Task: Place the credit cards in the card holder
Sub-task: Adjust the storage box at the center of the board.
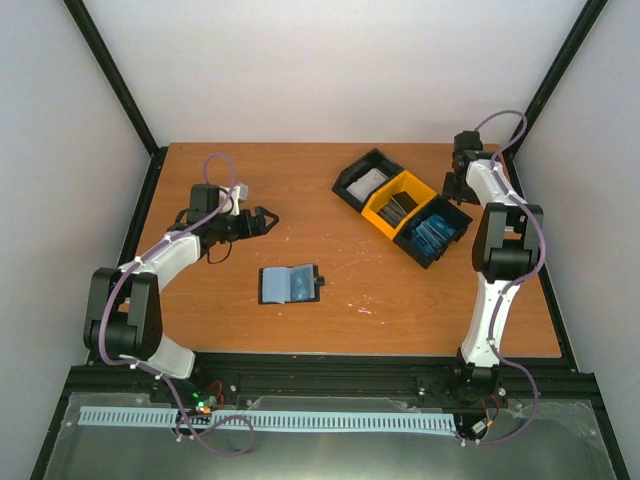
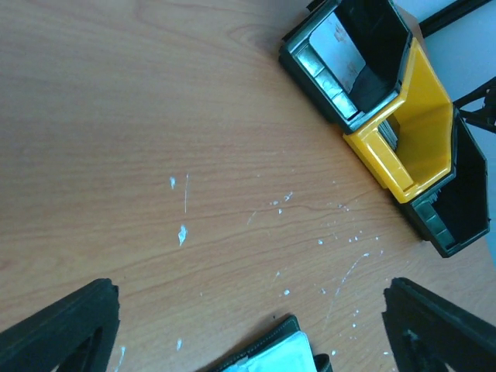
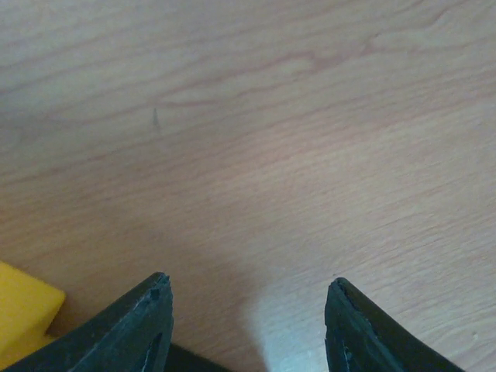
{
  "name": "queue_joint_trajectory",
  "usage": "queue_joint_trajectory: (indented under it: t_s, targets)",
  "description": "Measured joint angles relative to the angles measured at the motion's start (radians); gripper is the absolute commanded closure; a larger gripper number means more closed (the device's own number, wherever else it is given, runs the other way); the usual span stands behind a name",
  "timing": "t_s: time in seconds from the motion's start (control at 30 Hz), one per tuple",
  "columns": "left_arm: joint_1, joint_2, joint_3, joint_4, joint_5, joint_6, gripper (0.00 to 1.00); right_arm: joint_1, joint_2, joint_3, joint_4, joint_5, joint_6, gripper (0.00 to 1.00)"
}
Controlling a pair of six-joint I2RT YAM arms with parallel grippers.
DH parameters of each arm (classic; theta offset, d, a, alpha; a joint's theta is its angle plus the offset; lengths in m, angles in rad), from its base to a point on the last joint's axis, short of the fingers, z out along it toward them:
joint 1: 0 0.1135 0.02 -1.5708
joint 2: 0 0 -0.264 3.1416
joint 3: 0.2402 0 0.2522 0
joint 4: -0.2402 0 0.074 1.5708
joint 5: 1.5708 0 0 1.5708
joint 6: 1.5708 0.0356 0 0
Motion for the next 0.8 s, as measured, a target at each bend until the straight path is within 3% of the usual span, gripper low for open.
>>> queue_joint_trajectory:
  t_s: [0.2,0.5,0.8]
  targets:
    - [0.0,0.059,0.049,0.056,0.01,-0.02,0.0,-0.008,-0.027,-0.087,0.018,-0.108,0.038,0.46]
    - [-0.002,0.145,0.108,0.122,0.049,-0.063,0.0,0.025,-0.16,-0.365,0.029,-0.263,0.055,0.47]
    - [-0.113,0.26,0.179,0.119,0.092,-0.06,0.07,0.166,-0.379,-0.506,0.023,-0.182,0.113,0.53]
